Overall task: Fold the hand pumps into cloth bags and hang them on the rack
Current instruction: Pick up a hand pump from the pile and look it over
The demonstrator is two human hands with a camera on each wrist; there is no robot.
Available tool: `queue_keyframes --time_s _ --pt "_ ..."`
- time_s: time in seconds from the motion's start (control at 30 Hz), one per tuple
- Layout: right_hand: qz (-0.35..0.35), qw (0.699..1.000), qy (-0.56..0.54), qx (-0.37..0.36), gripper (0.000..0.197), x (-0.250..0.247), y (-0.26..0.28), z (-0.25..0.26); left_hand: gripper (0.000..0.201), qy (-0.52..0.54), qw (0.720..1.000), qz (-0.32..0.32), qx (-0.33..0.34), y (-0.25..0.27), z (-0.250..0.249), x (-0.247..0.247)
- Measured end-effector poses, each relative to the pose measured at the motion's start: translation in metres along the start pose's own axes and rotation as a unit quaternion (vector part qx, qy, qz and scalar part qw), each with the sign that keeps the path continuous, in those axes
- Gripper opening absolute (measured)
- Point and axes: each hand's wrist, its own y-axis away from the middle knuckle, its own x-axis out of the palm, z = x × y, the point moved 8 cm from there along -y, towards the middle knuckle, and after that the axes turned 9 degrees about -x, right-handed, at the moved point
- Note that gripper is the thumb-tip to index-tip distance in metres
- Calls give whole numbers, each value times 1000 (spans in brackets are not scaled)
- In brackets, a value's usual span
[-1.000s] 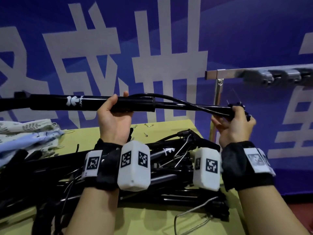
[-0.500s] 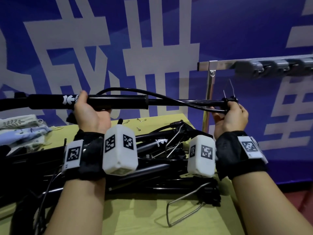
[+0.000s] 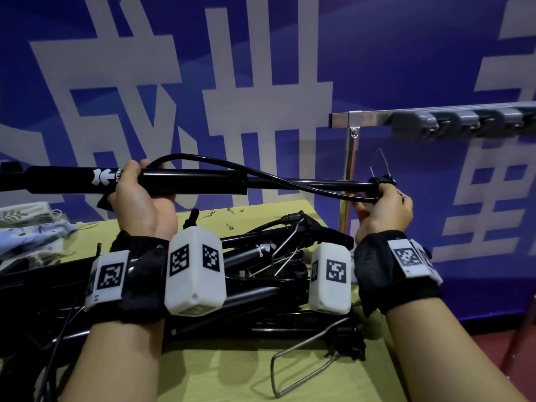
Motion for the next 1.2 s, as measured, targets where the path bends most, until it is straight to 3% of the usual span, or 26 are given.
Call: queue_keyframes --time_s 0.3,0.6,0.73,0.9,1.2 --pt "1 1000 11 -9 10 -2 -1 -6 48 -36 999 -10 -7 2 -1 -2" --pt "-10 1000 28 -8 19 -5 -2 -9 56 -78 997 -20 -11 0 0 -5" --pt "-10 1000 29 -5 29 -5 -3 -11 58 -75 997 4 -5 1 -1 -1" --pt "-3 999 42 22 26 -2 4 -21 54 -50 998 49 -3 6 3 8" --pt "40 996 73 30 31 4 11 -31 57 -65 995 74 -2 11 11 16"
